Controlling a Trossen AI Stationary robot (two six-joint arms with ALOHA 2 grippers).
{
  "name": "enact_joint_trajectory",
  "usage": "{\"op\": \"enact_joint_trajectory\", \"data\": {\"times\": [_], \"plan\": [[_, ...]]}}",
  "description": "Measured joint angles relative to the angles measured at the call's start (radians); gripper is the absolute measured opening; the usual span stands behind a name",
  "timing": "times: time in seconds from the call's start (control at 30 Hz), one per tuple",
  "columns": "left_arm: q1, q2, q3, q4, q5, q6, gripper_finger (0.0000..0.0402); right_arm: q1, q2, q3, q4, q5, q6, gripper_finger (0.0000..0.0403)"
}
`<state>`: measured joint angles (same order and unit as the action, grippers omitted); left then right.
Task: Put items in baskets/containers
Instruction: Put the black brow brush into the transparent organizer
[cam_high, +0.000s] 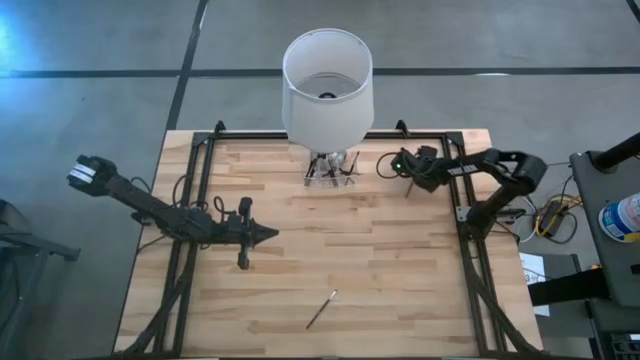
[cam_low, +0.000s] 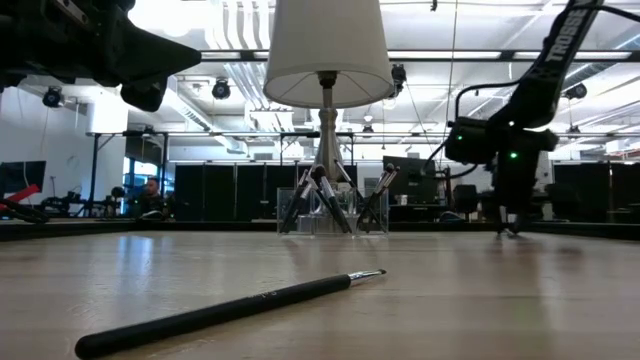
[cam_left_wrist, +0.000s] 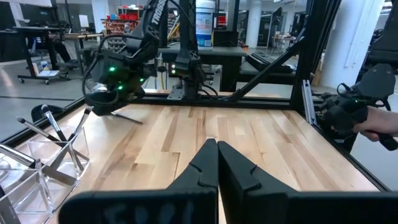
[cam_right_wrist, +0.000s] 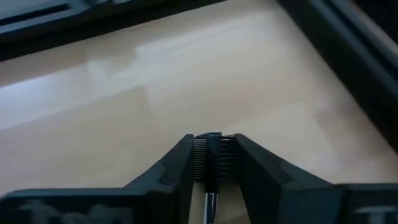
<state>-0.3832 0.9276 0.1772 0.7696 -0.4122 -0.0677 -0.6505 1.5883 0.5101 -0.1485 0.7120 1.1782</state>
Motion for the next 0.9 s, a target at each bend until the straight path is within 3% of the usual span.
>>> {"op": "enact_joint_trajectory", "data": {"times": [0.27, 0.53, 0.9], "plan": [[0.000, 0.000, 0.000, 0.000, 0.000, -0.004, 0.0000, 0.010, 0.046, 0.056, 0.006, -0.044, -0.087, 0.0057], [0.000, 0.000, 0.000, 0.000, 0.000, -0.005, 0.0000, 0.027, -0.028, 0.044, -0.002, -0.127, -0.156, 0.0022], [0.000, 0.000, 0.000, -0.002, 0.000, -0.016, 0.0000, 0.103, -0.175, 0.043, -0.002, -0.030, -0.296, 0.0015]]}}
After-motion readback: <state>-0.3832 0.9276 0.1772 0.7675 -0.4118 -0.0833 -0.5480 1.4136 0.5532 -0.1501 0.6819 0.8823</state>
